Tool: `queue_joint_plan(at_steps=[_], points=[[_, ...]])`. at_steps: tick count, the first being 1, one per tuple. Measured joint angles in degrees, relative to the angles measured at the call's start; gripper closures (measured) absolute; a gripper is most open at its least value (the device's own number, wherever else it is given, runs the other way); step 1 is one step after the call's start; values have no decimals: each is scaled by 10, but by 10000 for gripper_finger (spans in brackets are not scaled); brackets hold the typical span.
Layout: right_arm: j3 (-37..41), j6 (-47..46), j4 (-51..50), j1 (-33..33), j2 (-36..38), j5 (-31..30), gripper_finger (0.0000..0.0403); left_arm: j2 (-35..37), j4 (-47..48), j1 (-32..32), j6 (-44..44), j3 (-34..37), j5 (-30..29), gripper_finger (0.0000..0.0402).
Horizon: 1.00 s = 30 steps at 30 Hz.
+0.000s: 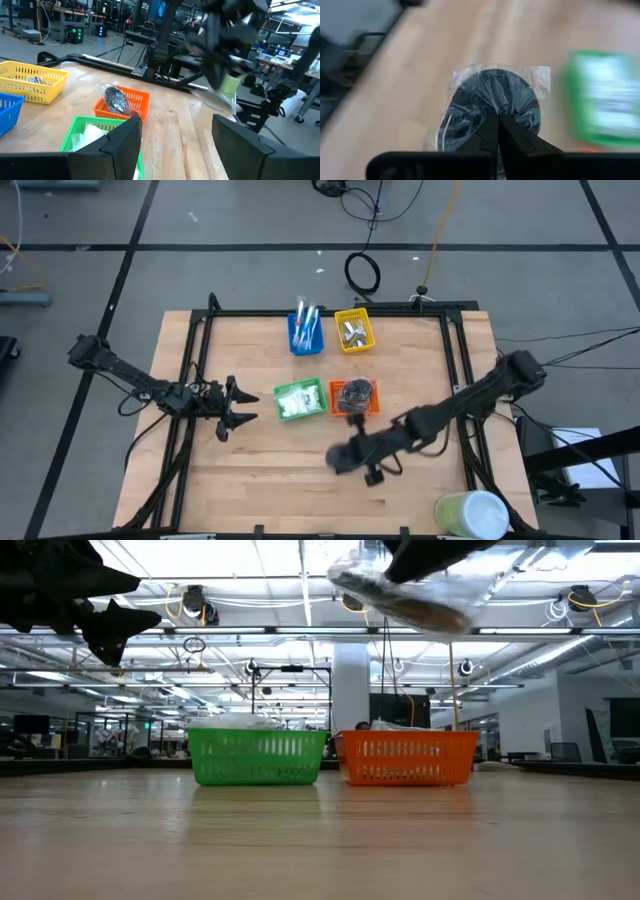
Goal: Pick & Place Travel size toiletries
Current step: Put the hairbrush into the orange bin, then return to Home Position
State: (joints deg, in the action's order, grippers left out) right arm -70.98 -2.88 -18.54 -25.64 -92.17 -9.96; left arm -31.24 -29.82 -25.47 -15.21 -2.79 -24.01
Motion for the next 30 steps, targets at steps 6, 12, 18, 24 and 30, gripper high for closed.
queue_joint_plan(at_steps=[6,12,18,24,30], points=[[0,67,-86,65,71,-123,402,0,0,0,0,0,0,163],[48,97,-86,153,84,-124,402,0,0,0,0,0,1,163],[166,87,22,220,83,-24,403,0,0,0,0,0,1,163],[224,57,101,230,86,-3,366,0,0,0,0,0,1,163],[225,44,105,229,126,-23,258,0,0,0,0,0,1,163]])
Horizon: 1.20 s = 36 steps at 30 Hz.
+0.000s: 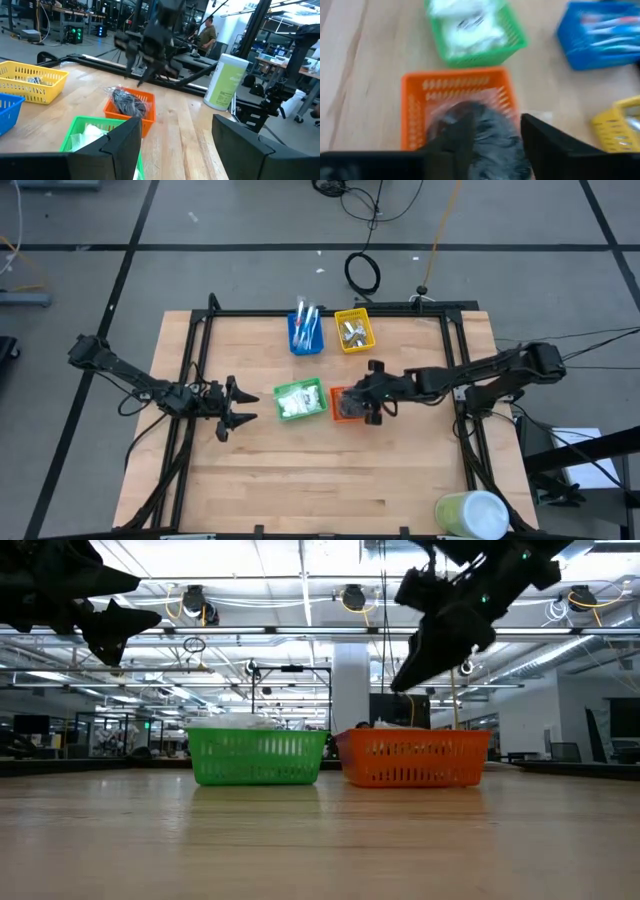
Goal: Pick & Place Travel size toiletries
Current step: Return to Home Position
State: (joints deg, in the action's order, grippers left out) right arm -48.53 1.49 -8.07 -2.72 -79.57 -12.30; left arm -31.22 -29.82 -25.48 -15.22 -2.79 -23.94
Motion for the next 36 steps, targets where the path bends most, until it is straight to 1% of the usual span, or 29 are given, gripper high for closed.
queue_joint_plan(at_steps=[2,4,5,7,9,11,14,17,21,24,26,28,30,32,36], points=[[-2,-13,-8,0,30,-12,222,0,0,0,0,0,0,163],[-6,-43,-16,0,72,6,194,0,0,0,0,0,0,163],[-7,-62,-21,0,100,26,182,0,0,0,0,0,0,163],[-7,-96,-47,0,163,59,164,0,0,0,0,0,0,163],[-7,-110,-85,0,232,86,151,0,-2,0,-6,0,0,163],[-7,-108,-130,0,298,105,142,0,-13,0,-43,0,0,163],[14,-102,-161,0,388,109,134,0,-44,0,-117,0,-11,163],[89,-112,-135,0,471,108,131,0,-91,0,-166,0,-46,163],[192,-139,-76,2,557,92,132,0,-114,0,-179,-1,-47,163],[239,-143,-62,2,606,91,135,0,-109,0,-179,-1,-47,163],[267,-143,-55,2,630,91,135,0,-109,0,-172,-1,-54,163],[299,-137,-25,2,652,90,134,0,-109,2,-167,-1,-96,163],[330,-127,22,2,673,92,132,0,-82,5,-127,-1,-119,163],[357,-125,55,2,691,93,131,-1,-56,5,-80,-1,-117,163],[391,-117,75,2,719,91,133,-2,18,5,-19,-1,-107,163]])
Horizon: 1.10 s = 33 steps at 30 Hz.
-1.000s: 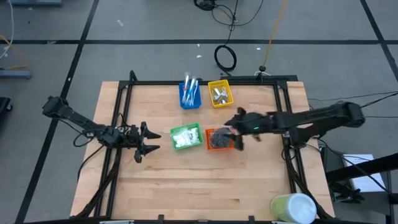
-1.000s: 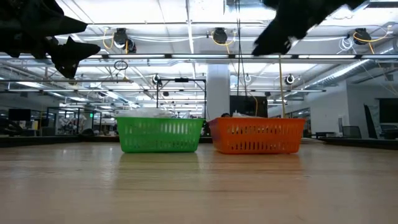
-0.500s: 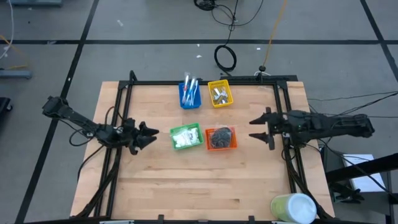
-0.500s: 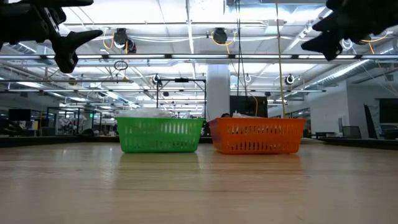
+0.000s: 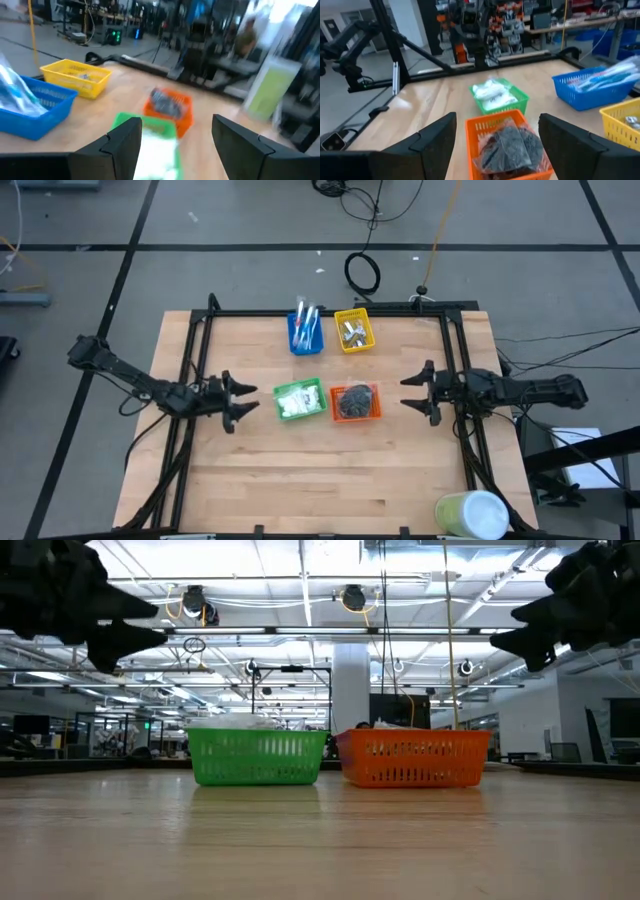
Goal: Pick & Place Travel size toiletries
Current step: Return to Home Position
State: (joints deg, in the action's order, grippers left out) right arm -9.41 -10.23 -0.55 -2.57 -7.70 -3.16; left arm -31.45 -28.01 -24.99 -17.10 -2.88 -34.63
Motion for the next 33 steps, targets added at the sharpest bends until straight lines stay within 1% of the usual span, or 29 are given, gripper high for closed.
queue_joint_plan(at_steps=[2,7,10,15,20,23,26,29,33], points=[[7,6,2,0,13,0,135,0,18,0,30,0,-7,163],[12,16,-2,0,45,2,133,4,37,2,52,0,-64,163],[12,26,-7,-3,66,3,131,25,38,17,50,15,-67,163],[12,36,-18,-3,76,10,135,90,99,74,57,21,19,163],[12,39,-18,-3,75,32,133,180,183,149,74,20,74,163],[12,59,-20,-3,75,48,131,238,238,183,75,20,103,163],[12,83,-16,-3,75,50,132,278,246,203,96,19,137,163],[12,99,-6,-3,75,50,135,302,248,214,126,19,149,163],[12,107,8,-3,75,50,134,304,249,221,125,19,151,163]])
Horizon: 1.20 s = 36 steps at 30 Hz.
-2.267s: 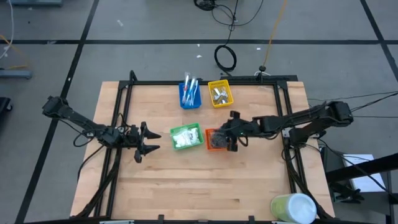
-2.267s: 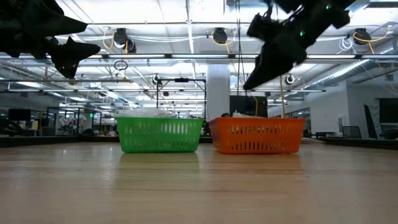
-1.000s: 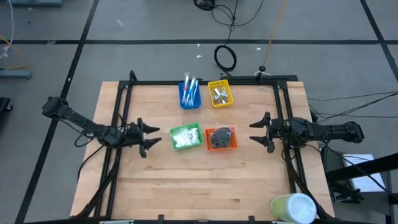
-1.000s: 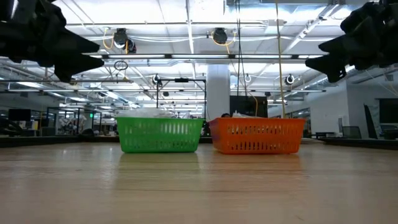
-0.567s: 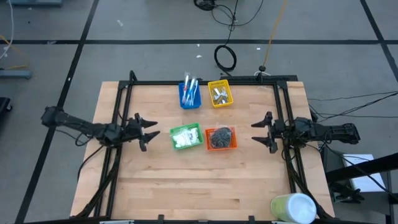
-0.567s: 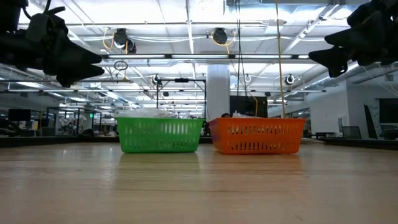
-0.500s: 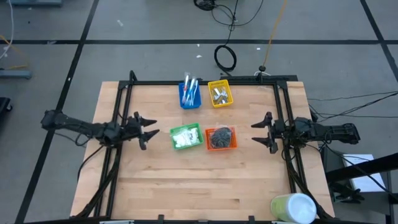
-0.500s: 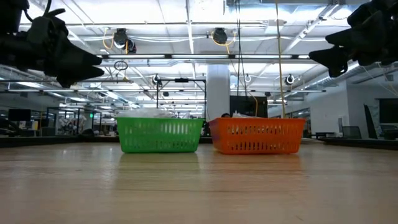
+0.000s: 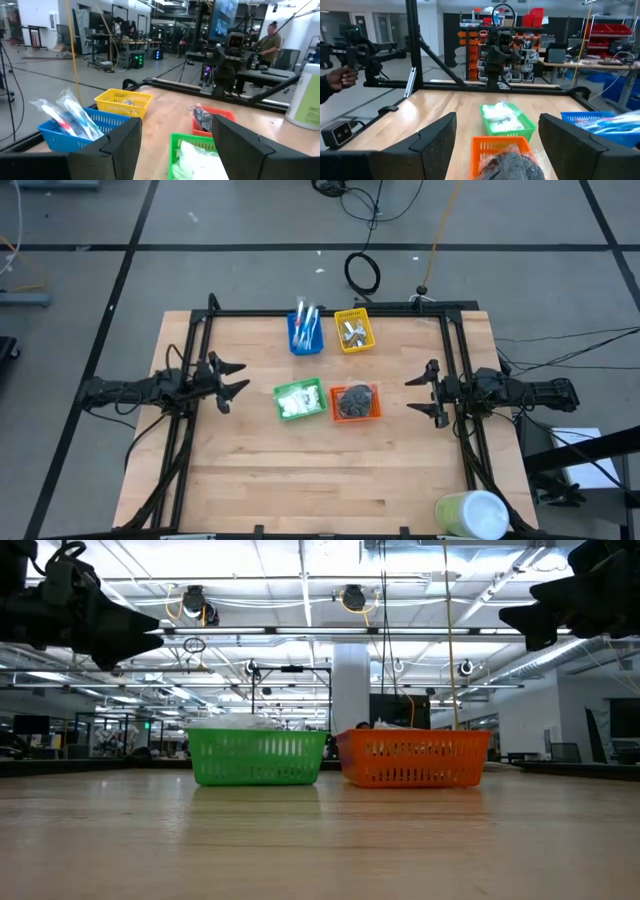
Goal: Pick & Place Travel size toiletries
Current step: Return to Home Position
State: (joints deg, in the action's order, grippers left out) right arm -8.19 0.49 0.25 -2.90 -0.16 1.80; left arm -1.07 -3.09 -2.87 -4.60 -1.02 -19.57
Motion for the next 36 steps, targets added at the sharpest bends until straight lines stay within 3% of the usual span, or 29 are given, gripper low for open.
queue_joint_plan(at_steps=[11,36], points=[[0,-6,-15,0,-5,-2,135,-12,-5,-1,47,1,-7,163],[0,-13,-16,0,-5,-2,133,-12,-9,-1,44,1,-9,163]])
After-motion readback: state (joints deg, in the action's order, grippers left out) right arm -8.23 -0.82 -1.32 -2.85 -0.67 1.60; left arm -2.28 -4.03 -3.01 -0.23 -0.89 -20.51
